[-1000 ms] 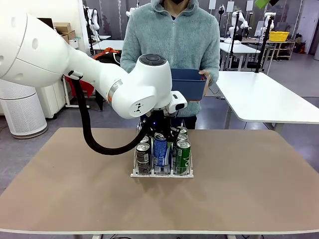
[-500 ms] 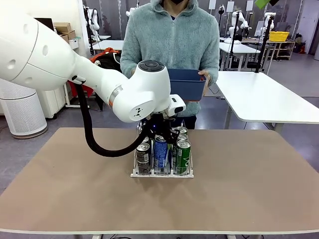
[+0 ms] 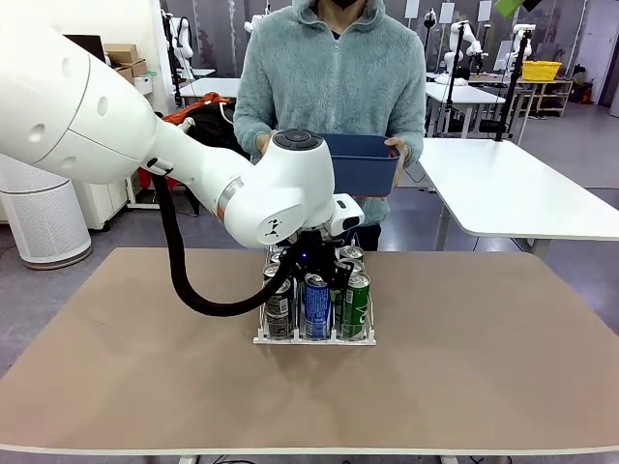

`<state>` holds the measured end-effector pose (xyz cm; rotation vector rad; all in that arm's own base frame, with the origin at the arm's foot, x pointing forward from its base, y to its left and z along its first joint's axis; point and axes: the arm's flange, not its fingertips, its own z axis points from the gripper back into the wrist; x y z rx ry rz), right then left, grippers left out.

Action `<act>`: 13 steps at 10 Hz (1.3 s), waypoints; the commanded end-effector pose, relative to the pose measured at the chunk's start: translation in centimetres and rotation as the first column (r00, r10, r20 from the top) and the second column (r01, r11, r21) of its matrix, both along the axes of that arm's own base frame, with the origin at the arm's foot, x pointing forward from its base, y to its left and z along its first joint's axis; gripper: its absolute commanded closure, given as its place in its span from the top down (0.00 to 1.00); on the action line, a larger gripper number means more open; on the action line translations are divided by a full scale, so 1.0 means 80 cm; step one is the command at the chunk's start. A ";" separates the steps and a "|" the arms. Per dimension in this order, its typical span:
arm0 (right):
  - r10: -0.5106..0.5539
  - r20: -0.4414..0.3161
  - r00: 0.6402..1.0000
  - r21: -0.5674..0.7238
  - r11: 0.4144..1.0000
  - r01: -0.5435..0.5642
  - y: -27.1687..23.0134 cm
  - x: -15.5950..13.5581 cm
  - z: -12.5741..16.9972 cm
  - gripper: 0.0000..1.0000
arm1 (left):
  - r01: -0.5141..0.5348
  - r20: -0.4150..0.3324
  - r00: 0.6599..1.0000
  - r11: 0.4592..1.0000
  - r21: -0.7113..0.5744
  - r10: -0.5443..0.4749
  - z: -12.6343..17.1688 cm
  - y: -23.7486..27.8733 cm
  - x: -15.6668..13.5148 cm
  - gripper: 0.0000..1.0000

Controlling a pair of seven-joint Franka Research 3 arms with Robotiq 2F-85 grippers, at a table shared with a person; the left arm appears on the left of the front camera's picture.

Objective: Fill the beverage cans into the dispenser.
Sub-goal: Place the picked Ionic drink in the line of the Automatic Can Dispenser with the same cans.

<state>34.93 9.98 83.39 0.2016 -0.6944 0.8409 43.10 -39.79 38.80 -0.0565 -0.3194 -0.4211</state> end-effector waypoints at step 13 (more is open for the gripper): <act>-0.002 -0.001 1.000 -0.002 1.000 0.002 0.001 0.000 0.000 1.00 | -0.044 0.095 0.995 0.999 0.010 0.043 0.055 0.013 -0.026 1.00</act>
